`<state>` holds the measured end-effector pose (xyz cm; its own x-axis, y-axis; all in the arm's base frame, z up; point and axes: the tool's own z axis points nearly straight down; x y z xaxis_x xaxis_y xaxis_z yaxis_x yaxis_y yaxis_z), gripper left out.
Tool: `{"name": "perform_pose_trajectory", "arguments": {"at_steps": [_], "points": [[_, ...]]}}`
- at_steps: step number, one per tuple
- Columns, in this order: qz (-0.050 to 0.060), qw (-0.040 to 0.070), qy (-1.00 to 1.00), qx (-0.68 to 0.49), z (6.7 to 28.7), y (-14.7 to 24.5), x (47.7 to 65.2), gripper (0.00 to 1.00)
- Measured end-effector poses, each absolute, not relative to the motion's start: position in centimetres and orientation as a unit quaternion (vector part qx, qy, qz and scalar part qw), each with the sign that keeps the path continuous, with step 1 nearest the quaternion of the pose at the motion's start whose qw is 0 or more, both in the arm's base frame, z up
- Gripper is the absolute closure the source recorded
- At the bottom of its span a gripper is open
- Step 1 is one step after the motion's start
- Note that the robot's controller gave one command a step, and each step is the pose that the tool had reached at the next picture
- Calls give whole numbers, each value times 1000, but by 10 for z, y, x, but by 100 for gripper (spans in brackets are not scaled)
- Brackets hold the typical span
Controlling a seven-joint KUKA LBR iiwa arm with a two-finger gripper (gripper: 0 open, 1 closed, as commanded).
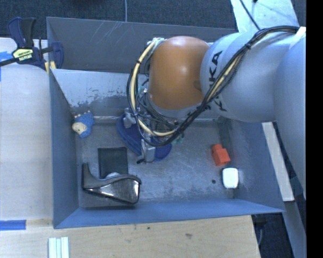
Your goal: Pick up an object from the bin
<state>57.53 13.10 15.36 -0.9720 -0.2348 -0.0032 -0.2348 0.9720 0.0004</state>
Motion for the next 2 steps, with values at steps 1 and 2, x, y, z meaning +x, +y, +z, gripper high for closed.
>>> {"name": "perform_pose_trajectory", "arguments": {"at_steps": [1, 2], "points": [[0, 1, 996, -92, 81, 96, 597, 0], [1, 2, 996, -94, 86, 98, 598, 100]]}}
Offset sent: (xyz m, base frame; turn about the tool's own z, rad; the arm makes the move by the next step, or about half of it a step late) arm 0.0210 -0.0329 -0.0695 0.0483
